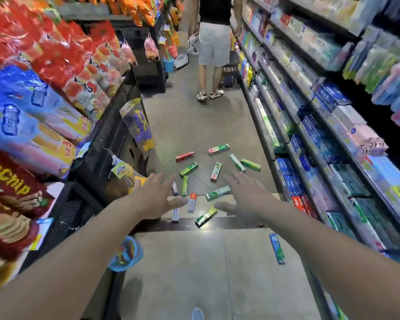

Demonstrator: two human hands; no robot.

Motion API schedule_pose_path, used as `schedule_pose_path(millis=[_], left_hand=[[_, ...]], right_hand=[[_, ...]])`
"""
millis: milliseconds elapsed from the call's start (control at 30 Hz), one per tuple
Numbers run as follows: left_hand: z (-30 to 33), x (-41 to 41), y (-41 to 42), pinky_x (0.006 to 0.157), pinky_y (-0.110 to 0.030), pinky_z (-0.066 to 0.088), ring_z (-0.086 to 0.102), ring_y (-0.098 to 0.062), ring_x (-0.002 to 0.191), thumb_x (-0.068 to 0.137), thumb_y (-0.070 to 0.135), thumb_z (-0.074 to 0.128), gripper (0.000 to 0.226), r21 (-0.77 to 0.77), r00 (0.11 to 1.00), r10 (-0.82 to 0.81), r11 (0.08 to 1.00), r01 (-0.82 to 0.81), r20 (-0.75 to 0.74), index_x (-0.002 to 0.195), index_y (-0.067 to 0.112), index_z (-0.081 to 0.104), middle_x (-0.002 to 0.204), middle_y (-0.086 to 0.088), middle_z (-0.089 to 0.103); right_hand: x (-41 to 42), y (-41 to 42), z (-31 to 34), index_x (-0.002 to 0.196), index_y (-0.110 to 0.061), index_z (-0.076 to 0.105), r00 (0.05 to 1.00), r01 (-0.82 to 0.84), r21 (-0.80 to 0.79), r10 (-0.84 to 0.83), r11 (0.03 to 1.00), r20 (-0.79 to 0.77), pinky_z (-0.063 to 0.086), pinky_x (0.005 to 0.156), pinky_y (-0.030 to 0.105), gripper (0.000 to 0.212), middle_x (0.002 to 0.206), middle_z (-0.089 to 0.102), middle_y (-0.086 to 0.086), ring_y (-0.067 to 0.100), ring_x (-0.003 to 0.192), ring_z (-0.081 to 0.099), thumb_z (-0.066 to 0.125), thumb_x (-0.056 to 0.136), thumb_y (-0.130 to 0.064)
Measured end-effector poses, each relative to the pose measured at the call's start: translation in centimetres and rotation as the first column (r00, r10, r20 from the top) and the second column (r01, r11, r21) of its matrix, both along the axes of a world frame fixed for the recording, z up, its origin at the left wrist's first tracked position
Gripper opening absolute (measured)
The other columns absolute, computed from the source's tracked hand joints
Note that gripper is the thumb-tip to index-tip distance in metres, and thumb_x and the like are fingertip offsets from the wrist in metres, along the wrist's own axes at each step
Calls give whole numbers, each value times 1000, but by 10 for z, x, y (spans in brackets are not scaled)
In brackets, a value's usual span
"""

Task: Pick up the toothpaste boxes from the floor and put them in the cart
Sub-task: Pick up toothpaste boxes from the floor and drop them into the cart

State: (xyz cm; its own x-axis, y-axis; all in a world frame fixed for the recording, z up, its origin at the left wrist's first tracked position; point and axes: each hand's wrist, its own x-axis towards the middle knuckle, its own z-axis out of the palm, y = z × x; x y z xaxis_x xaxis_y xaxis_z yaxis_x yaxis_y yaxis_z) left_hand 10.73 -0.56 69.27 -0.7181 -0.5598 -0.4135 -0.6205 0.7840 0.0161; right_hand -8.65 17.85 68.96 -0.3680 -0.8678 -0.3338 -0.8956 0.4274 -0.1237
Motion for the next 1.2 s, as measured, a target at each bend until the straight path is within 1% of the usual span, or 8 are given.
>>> schedule_pose_path(millis=[100, 267, 433, 600, 700, 833, 1067, 1200], left_hand=[[-6, -17, -31, 118, -56, 10, 5, -30, 150, 84, 81, 28, 94, 6, 1000, 2, 1000, -2, 7, 157, 28, 0, 163, -8, 9], [-16, -52, -79, 117, -59, 10, 7, -29, 150, 85, 80, 29, 93, 31, 1000, 14, 999, -14, 4, 157, 28, 1, 163, -8, 10], [-40, -100, -125, 118, -58, 11, 4, -30, 150, 86, 79, 29, 93, 74, 997, 54, 996, -58, 62, 157, 28, -2, 164, -8, 5], [-71, -154, -168, 119, -57, 7, 6, -26, 151, 86, 79, 29, 91, 117, 989, 99, 987, -112, 111, 157, 30, 1, 163, -6, 8], [-90, -186, -196, 118, -56, 6, 7, -25, 150, 88, 77, 31, 90, 155, 988, 117, 979, -132, 98, 157, 28, 3, 163, -7, 10], [-125, -224, -237, 119, -55, 8, 7, -28, 150, 85, 78, 30, 92, 189, 985, 137, 970, -155, 109, 157, 29, 0, 163, -9, 9], [-205, -261, -303, 120, -54, 6, 7, -26, 151, 84, 79, 30, 93, 209, 989, 113, 969, -131, 97, 157, 30, -1, 164, -9, 7], [-273, -270, -328, 120, -51, 15, 15, -29, 149, 87, 75, 34, 92, 215, 990, 111, 968, -128, 90, 158, 26, 2, 163, -10, 13]], right_hand=[[-17, -37, -9, 156, -24, 4, 1000, -15, 11, 15, 1000, 5, 11, 119, 47, 96, 165, 0, 6, 24, 151, 1, 31, 84, -80], [-52, -92, -25, 156, -24, 5, 999, -38, 1, 38, 999, 31, 12, 119, 46, 98, 165, 1, 6, 24, 151, 2, 31, 82, -83], [-98, -145, -49, 157, -24, 2, 995, -70, 54, 66, 996, 71, 12, 120, 49, 96, 165, -1, 6, 25, 151, 1, 33, 85, -79], [-154, -199, -80, 158, -24, 2, 992, -92, 93, 83, 991, 97, 11, 120, 43, 94, 165, 2, 7, 24, 151, 4, 31, 87, -79], [-187, -233, -96, 158, -23, 2, 988, -106, 122, 92, 987, 121, 9, 120, 41, 94, 165, 0, 8, 24, 151, 3, 31, 87, -78], [-227, -274, -127, 157, -24, 4, 985, -122, 126, 104, 985, 136, 12, 120, 43, 95, 165, 4, 10, 24, 151, 5, 31, 86, -80], [-267, -327, -194, 157, -22, 3, 986, -94, 161, 70, 982, 152, 17, 118, 44, 94, 164, 10, 10, 27, 150, 14, 32, 87, -78], [-266, -354, -264, 156, -20, 9, 982, -7, 184, -28, 983, 188, 30, 114, 49, 91, 160, 22, 12, 33, 144, 27, 36, 88, -75]])
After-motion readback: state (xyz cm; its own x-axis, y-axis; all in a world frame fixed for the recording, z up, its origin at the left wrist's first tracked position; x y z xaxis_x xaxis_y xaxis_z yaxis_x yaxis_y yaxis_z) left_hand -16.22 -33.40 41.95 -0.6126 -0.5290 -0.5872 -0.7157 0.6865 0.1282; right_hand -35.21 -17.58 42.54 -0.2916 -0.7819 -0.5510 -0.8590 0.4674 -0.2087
